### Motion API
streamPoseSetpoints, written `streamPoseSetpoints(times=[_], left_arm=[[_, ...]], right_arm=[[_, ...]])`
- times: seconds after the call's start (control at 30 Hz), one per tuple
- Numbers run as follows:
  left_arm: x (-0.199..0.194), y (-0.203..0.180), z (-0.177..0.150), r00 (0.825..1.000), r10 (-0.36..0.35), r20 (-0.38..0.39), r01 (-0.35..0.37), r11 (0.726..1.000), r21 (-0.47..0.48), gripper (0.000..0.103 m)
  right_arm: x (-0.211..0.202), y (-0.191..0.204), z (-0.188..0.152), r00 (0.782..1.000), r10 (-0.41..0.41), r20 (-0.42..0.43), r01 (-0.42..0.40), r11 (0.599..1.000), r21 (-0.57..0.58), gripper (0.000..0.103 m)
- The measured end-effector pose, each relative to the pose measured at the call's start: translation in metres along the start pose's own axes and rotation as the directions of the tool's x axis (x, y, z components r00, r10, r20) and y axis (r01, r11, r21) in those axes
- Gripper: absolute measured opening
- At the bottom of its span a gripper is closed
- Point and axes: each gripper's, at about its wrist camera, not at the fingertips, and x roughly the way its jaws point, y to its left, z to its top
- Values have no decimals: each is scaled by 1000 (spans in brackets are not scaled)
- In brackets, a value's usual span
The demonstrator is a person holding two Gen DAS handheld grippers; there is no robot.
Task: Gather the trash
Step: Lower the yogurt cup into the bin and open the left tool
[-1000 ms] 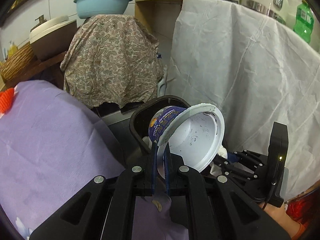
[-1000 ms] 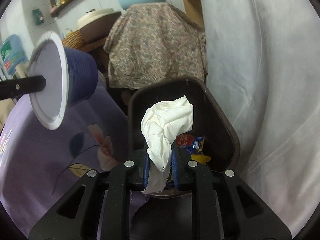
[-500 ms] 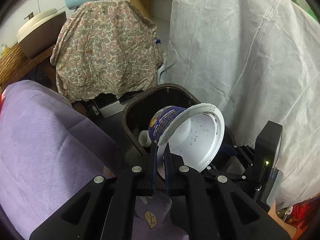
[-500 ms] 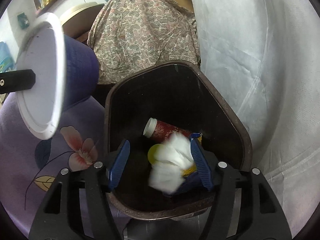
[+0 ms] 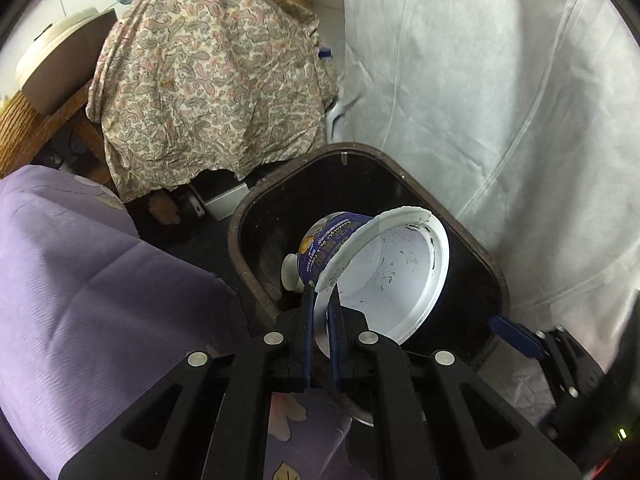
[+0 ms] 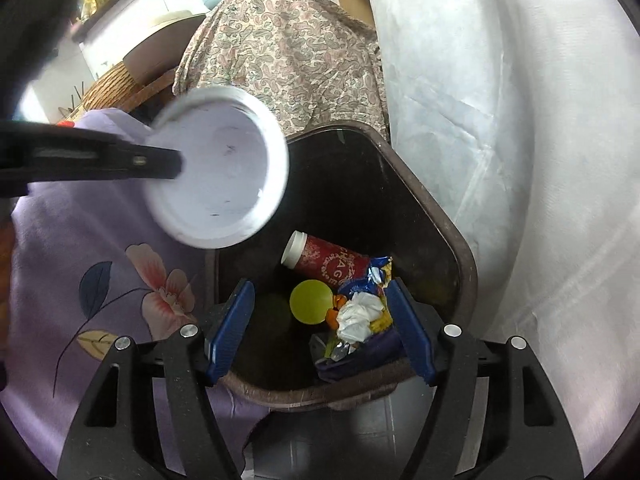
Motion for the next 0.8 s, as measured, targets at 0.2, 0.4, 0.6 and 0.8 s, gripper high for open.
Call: streamPoseSetpoints(times=[0.2,0.4,0.6,0.8], left_arm=[[24,-8,5,999,12,-38,-12,1000,-7,7],[27,-19,4,999,16,-31,-15,1000,18,44],[5,-19,4,999,1,38,-1,1000,6,73],[-26,-17,2,992,-10,123,8,1000,21,80]], right_arm=[[-13,2,-5,999,-26,23,27,999,-21,69],[-22,3,-9,999,-27,32,28,999,-23,79],[-31,4,-10,998,-32,44,33,999,-22,80],[-39,10,-10,998,-34,56,35,999,-31,80]])
